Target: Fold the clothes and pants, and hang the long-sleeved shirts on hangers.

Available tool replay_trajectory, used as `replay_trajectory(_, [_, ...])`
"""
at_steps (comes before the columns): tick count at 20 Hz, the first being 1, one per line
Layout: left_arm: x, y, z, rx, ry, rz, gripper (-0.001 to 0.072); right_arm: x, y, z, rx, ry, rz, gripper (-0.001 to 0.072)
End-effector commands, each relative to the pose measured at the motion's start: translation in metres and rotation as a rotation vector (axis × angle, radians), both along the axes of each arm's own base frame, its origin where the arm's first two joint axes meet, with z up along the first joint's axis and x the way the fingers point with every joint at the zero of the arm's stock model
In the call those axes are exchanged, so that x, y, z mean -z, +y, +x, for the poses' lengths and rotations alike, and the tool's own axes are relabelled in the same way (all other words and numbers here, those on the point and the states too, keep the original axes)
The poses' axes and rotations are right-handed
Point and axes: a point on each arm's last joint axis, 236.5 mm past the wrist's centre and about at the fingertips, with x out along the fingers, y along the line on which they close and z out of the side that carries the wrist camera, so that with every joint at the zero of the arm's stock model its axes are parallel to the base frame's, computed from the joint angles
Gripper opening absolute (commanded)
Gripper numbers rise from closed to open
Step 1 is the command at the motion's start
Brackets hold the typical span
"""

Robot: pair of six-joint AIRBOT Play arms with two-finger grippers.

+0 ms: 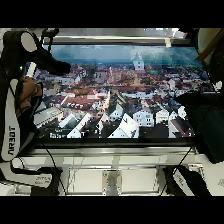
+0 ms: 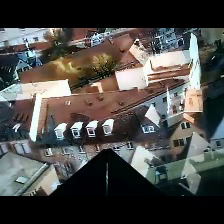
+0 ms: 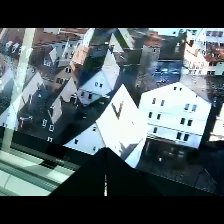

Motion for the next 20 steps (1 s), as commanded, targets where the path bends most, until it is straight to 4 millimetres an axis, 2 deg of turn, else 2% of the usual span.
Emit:
replay_trajectory(1, [0.000, 0.000, 0.000, 0.001, 0.000, 0.000, 0.0006, 0.000, 0.000, 0.000, -0.001, 0.002, 0.000, 0.0011])
replay_trajectory(11, [0.000, 0.000, 0.000, 0.001, 0.000, 0.000, 0.0006, 0.004, 0.002, -0.008, -0.021, 0.033, -0.001, 0.0011])
replay_trajectory(16, [0.000, 0.001, 0.004, 0.000, -0.014, 0.008, 0.0008, 0.004, -0.004, -0.002, 0.001, 0.015, -0.020, 0.0011])
replay_trajectory(17, [-0.003, 0.011, 0.020, -0.020, -0.076, 0.043, 0.0041, 0.003, -0.006, 0.001, 0.011, 0.004, -0.025, 0.0011])
replay_trajectory(18, [-0.005, 0.028, 0.034, -0.045, -0.129, 0.113, 0.0188, 0.001, -0.008, 0.005, 0.025, -0.015, -0.030, 0.0011])
replay_trajectory(19, [-0.007, 0.058, 0.046, -0.080, -0.169, 0.233, 0.0465, -0.001, -0.011, 0.011, 0.041, -0.037, -0.034, 0.0011])
replay_trajectory(20, [-0.009, 0.092, 0.054, -0.119, -0.190, 0.369, 0.0629, -0.003, -0.014, 0.016, 0.057, -0.057, -0.040, 0.0011])
